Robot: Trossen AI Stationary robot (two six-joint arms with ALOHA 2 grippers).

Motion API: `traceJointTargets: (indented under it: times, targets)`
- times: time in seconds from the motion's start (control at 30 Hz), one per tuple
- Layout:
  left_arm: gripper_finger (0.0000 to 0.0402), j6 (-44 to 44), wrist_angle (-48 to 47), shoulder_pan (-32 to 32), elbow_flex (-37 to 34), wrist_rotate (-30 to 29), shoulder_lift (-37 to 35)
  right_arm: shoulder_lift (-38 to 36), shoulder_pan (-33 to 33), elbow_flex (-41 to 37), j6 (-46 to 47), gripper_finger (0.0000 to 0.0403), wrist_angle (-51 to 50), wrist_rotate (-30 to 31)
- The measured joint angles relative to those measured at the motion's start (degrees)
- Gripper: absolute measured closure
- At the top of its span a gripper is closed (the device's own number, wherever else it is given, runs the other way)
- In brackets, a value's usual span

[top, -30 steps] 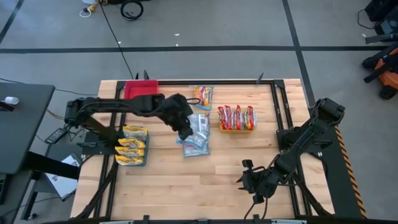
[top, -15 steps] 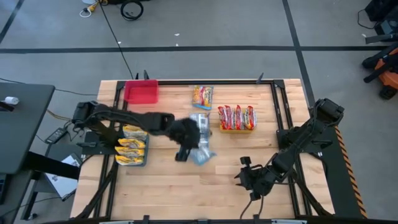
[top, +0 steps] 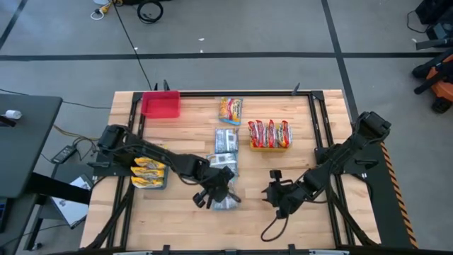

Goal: Sort Maruchan noodles
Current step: Put the blue noodle pack into the red bin

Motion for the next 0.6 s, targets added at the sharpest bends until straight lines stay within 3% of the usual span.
traceJointTargets:
  times: [0.1, 0.27, 0.6]
  targets:
    - [0.0395, -4.9, -0.4, -1.3, 0.0, -2.6, 0.0, 0.0, -2.1, 0.0, -2.5, 0.0268, 0.3, 3.3]
    - [0.0363, -21.3, -2.2, -2.0, 0.0, -5.1, -0.6, 0.0, -8.0, 0.0, -4.9, 0.0266, 1.7, 4.2]
    - [0.023, -76.1, -3.7, -1.2, 0.1, -1.7, -5.2, 0.0, -15.9, 0.0, -21.1, 0.0222, 7.9, 1.4]
